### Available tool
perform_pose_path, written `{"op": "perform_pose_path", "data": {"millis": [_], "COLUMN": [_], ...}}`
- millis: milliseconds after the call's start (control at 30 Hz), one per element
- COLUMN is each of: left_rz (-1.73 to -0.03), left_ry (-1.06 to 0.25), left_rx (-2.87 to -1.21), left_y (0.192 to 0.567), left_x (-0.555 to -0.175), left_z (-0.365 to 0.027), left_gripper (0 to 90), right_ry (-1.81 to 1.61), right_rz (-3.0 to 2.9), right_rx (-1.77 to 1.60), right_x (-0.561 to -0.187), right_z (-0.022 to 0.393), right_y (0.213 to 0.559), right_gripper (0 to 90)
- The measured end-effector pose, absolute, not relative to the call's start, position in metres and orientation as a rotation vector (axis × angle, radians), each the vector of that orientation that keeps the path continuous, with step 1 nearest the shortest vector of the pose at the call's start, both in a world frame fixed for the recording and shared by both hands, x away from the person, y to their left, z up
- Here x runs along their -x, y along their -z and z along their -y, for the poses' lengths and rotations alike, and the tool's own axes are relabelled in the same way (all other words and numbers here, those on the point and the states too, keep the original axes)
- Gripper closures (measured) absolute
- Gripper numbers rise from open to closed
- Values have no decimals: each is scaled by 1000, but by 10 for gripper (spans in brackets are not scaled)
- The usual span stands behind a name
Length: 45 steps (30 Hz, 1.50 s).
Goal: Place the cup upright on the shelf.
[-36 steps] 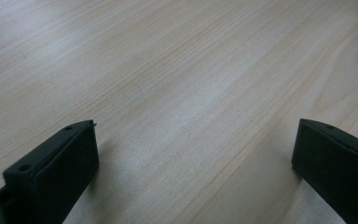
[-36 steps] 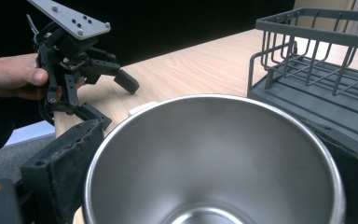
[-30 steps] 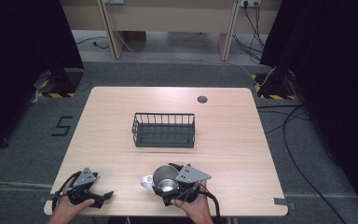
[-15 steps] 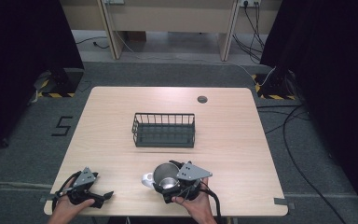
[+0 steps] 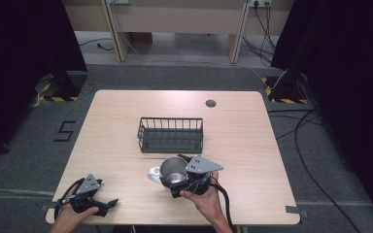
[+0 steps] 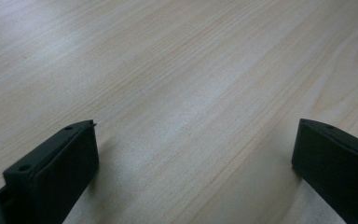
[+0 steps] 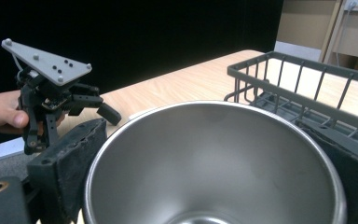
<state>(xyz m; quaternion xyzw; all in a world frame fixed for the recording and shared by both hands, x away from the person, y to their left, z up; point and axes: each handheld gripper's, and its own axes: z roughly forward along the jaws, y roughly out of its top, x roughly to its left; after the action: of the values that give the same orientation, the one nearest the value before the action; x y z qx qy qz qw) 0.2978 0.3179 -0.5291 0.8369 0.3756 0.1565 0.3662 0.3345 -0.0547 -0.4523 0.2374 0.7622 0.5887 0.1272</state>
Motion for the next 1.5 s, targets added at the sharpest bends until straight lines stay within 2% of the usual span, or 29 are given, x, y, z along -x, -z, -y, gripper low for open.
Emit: {"op": "perform_pose_path", "data": {"millis": [333,933,1500], "left_rz": [-965,-966,-966], "left_ry": [-402,-402,-402], "left_rx": [-2151,-2151,-2149], "left_y": [529,529,529], "left_x": [-298,-298,-298], "left_z": [-318,-318,-318], "left_gripper": [0,0,0], "right_ry": [-1709,-1715,-1662], "right_rz": [-2223,-2194,-2167], "right_rx": [-691,-697,-743], "right_x": [-347,-377,-423], "right_z": [54,55,50], "right_y": [439,394,362], "right_gripper": [61,61,61]}}
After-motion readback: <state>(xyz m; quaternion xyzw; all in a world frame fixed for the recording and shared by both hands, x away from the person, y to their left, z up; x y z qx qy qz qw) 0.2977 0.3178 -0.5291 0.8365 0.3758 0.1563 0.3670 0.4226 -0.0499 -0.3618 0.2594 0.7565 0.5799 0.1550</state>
